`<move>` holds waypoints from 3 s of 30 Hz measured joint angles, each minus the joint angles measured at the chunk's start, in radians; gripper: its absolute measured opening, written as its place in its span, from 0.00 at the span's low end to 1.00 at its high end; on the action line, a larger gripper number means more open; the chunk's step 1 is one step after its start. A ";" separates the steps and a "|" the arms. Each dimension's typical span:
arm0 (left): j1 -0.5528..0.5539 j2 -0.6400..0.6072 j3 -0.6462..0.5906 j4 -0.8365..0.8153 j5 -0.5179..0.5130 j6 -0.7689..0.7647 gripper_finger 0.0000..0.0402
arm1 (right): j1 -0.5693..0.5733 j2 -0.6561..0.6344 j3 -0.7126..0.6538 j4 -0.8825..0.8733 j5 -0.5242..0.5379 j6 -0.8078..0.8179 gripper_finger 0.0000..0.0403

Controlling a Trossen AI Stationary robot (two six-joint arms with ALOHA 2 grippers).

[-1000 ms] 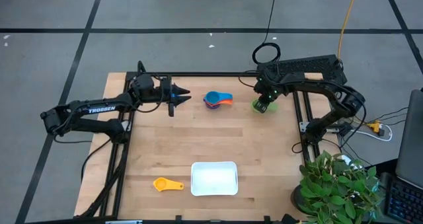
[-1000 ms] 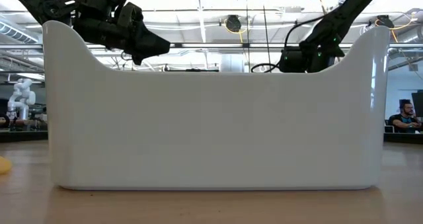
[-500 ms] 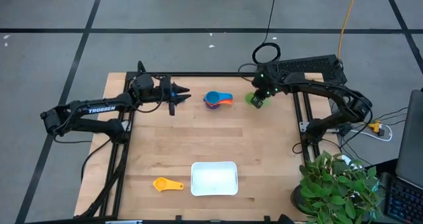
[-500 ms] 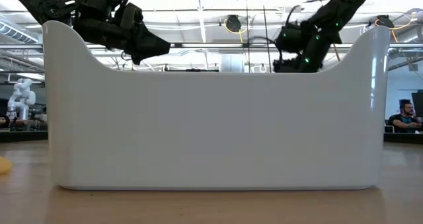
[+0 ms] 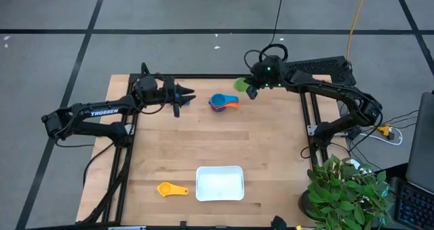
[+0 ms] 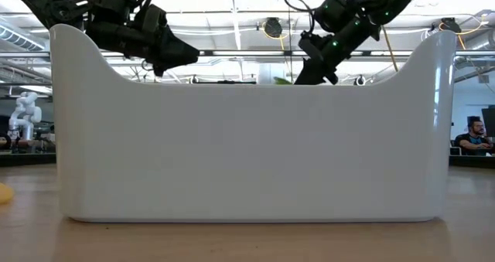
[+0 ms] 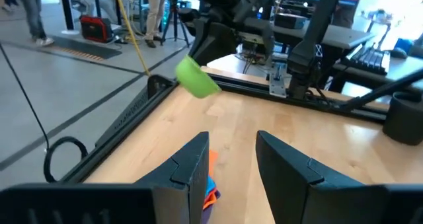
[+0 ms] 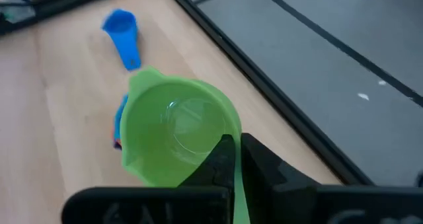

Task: Nest measuring cups in basket
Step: Stack the green measuring cup on the light blue measuring cup

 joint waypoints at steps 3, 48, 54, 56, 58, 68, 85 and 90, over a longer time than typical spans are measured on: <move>0.007 0.000 0.000 0.002 0.000 -0.073 0.32 | 0.004 0.007 0.000 0.034 -0.033 0.003 0.00; 0.079 0.002 0.000 0.155 0.001 -0.129 0.32 | 0.020 0.072 0.101 0.098 -0.186 0.008 0.00; 0.100 0.002 0.000 0.155 0.002 -0.137 0.32 | 0.027 0.185 0.197 0.083 -0.187 -0.001 0.00; 0.104 0.002 0.000 0.155 0.009 -0.143 0.32 | 0.031 0.234 0.236 0.015 -0.188 -0.018 0.00; 0.104 0.002 0.000 0.153 0.010 -0.144 0.32 | 0.037 0.278 0.277 -0.034 -0.188 -0.040 0.00; 0.103 0.002 0.000 0.139 0.011 -0.144 0.32 | 0.084 0.386 0.372 -0.101 -0.187 -0.078 0.00; 0.103 0.002 0.000 0.100 0.012 -0.145 0.32 | 0.130 0.469 0.434 -0.207 -0.101 -0.139 0.04; 0.101 0.002 0.000 0.100 0.012 -0.145 0.32 | 0.136 0.500 0.434 -0.198 -0.074 -0.140 0.05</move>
